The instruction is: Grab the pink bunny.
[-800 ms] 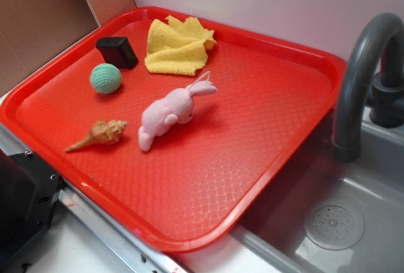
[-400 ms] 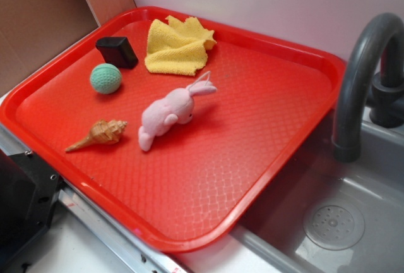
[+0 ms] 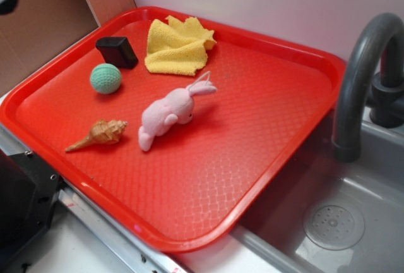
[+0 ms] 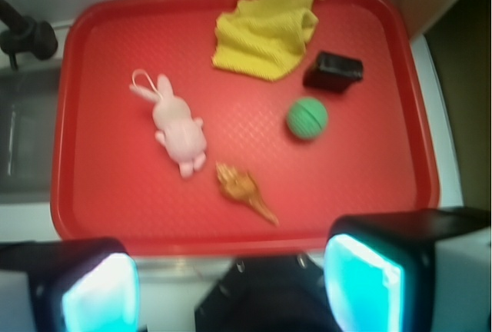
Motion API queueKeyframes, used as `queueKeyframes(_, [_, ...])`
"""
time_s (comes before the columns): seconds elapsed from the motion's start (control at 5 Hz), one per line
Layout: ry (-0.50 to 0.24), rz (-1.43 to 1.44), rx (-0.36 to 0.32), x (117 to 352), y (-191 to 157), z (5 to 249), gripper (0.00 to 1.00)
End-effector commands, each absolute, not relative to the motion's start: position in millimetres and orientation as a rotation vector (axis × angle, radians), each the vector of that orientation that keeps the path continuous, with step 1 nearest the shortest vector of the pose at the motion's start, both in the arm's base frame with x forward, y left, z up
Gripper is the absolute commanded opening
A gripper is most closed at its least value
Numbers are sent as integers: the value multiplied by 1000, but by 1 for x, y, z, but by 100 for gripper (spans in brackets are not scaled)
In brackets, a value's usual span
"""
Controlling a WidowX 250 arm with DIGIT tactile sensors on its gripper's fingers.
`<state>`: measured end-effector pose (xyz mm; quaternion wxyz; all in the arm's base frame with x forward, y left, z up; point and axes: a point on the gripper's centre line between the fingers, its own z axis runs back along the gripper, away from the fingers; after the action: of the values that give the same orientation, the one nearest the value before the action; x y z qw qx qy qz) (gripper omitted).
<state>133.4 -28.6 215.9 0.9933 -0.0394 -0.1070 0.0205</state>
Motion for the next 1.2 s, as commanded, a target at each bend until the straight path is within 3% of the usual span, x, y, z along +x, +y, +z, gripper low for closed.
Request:
queueKeyframes(0.0, [-236,-41,-133,184,-52,180,100])
queueKeyframes(0.2, [-160,-75,-128,202,-68,152,100])
queueKeyframes(0.4, [-88,-176,-194,219,-83,115,100])
queueKeyframes(1.0, [41,-199,-77,223,-76,60,100])
